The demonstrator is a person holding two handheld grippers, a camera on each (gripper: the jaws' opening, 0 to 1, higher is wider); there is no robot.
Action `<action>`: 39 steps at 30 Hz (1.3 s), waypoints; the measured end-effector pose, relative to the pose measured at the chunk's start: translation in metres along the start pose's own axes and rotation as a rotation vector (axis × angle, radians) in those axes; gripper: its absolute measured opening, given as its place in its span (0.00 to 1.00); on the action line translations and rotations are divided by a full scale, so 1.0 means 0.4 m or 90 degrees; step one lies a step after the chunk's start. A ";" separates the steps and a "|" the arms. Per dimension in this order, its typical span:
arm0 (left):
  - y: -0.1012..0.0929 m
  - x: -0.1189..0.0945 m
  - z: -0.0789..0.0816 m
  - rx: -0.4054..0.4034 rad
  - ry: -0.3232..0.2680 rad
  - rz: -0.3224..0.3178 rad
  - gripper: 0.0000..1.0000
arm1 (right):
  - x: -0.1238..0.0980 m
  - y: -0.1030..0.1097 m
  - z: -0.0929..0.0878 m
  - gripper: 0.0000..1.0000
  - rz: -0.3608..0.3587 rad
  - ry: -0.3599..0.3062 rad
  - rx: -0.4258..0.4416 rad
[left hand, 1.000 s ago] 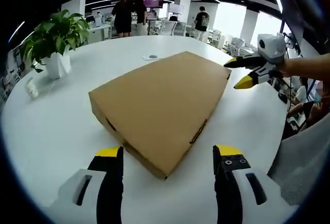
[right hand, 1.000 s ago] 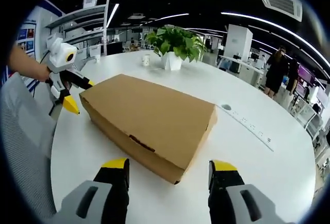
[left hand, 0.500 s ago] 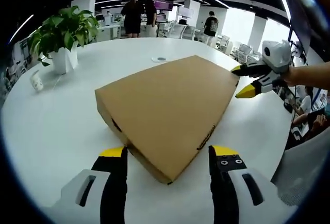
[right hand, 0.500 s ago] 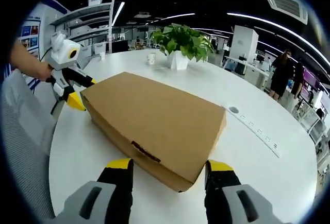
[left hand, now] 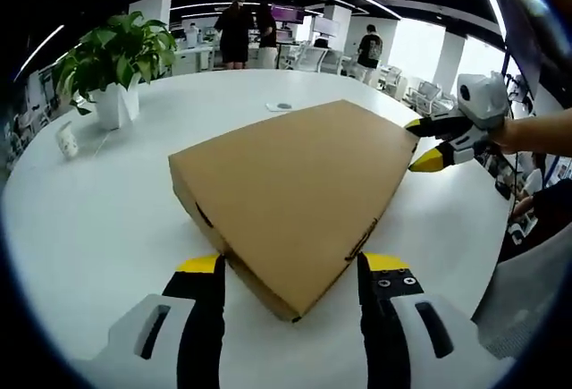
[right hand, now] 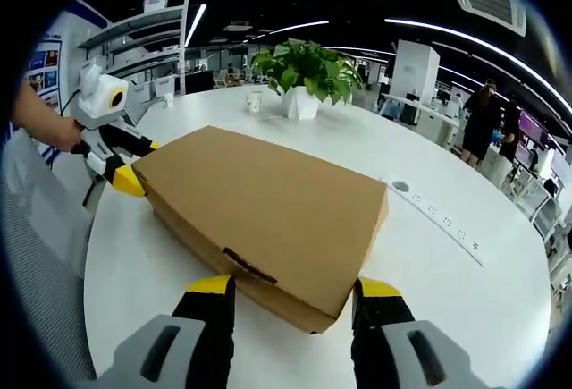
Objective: Operate the shoe box by opening the lid, removing the specified soft item, and placing it in the target area until the item is outside and the box remains undamaged.
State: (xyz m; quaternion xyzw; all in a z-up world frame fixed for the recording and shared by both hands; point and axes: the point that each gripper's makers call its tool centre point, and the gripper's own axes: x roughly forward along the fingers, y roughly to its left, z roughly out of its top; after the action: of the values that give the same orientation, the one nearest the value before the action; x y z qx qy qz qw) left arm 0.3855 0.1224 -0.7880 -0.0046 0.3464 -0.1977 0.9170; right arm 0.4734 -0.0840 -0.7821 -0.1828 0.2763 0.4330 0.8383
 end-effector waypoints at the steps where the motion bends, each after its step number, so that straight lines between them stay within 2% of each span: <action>1: 0.000 0.000 0.000 0.003 0.001 0.002 0.61 | 0.000 0.001 0.000 0.50 0.001 0.000 0.001; 19: 0.008 -0.004 0.000 0.020 0.025 -0.001 0.60 | -0.001 0.018 -0.002 0.49 -0.017 0.001 0.017; 39: 0.015 -0.001 0.000 0.041 0.055 -0.023 0.59 | -0.015 0.040 -0.011 0.48 -0.036 0.013 0.033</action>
State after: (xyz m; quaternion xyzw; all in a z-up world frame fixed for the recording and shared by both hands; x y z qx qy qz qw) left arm 0.3874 0.1283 -0.7886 0.0267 0.3788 -0.2254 0.8972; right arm 0.4560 -0.0812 -0.7827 -0.1732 0.2910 0.3999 0.8517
